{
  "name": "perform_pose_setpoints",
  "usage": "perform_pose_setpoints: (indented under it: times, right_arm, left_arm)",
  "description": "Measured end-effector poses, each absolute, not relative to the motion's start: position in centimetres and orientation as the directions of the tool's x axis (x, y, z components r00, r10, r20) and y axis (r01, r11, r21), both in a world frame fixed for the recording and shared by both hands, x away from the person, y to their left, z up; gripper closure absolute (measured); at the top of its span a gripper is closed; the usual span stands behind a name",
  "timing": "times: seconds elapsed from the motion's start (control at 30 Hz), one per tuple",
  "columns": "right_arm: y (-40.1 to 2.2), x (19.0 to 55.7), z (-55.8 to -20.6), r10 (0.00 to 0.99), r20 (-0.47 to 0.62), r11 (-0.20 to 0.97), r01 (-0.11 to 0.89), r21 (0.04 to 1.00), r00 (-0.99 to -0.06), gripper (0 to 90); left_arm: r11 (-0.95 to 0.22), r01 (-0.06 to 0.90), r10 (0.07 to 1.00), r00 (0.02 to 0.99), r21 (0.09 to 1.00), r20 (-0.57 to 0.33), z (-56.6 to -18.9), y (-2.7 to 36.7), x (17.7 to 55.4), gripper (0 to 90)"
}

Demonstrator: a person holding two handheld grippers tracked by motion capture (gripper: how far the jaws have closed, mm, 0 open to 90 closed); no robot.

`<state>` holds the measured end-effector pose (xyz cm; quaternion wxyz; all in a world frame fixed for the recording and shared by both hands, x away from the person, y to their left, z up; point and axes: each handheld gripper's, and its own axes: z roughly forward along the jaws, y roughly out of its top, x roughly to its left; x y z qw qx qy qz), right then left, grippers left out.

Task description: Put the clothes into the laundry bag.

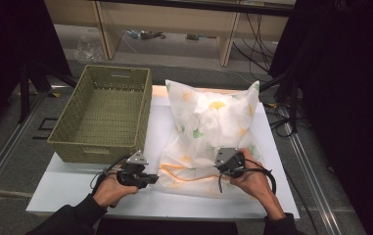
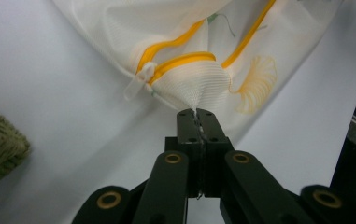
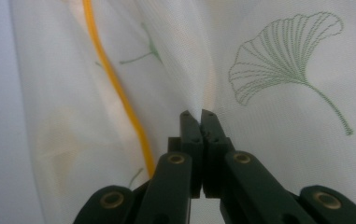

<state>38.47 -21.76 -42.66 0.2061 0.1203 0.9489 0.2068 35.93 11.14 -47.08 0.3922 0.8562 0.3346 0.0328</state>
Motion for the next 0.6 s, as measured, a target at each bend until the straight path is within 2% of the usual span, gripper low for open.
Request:
perform_pose_setpoints:
  times: [0.03, 0.07, 0.1, 0.27, 0.43, 0.47, 0.53, 0.6]
  right_arm:
    - [-21.9, 38.4, -42.7, 0.309, -0.331, 0.886, 0.144, 0.442, -0.892, 90.0]
    - [-21.9, 38.4, -42.7, 0.3, -0.329, 0.887, 0.136, 0.44, -0.896, 90.0]
    - [-21.9, 38.0, -42.8, 0.336, -0.319, 0.877, 0.171, 0.45, -0.886, 90.0]
    - [-21.5, 37.6, -44.1, 0.288, -0.28, 0.897, 0.156, 0.413, -0.916, 90.0]
    - [-21.3, 37.6, -45.1, 0.289, -0.244, 0.899, 0.175, 0.401, -0.926, 90.0]
    - [-21.4, 37.6, -45.0, 0.296, -0.245, 0.895, 0.178, 0.408, -0.923, 90.0]
    - [-21.6, 37.7, -44.6, 0.308, -0.255, 0.887, 0.18, 0.426, -0.917, 90.0]
    - [-21.9, 37.7, -44.6, 0.33, -0.249, 0.874, 0.195, 0.446, -0.91, 86.4]
  left_arm:
    - [-0.462, 0.553, 0.597, 0.772, 0.693, -0.219, -47.2, 11.1, 35.8, 89.4]
    - [-0.486, 0.537, 0.592, 0.783, 0.689, -0.192, -47.2, 11.3, 35.7, 89.4]
    - [-0.486, 0.54, 0.594, 0.781, 0.687, -0.194, -47.3, 11.3, 35.6, 89.4]
    - [-0.474, 0.556, 0.603, 0.77, 0.683, -0.208, -47.4, 11.3, 35.7, 89.2]
    - [-0.444, 0.56, 0.606, 0.763, 0.699, -0.227, -47.3, 11.4, 35.5, 85.7]
    - [-0.443, 0.554, 0.603, 0.766, 0.705, -0.224, -47.2, 11.5, 35.5, 83.5]
    - [-0.452, 0.545, 0.592, 0.776, 0.706, -0.22, -46.9, 11.6, 35.3, 73.6]
    - [-0.423, 0.554, 0.6, 0.764, 0.717, -0.236, -46.7, 11.6, 35.1, 63.9]
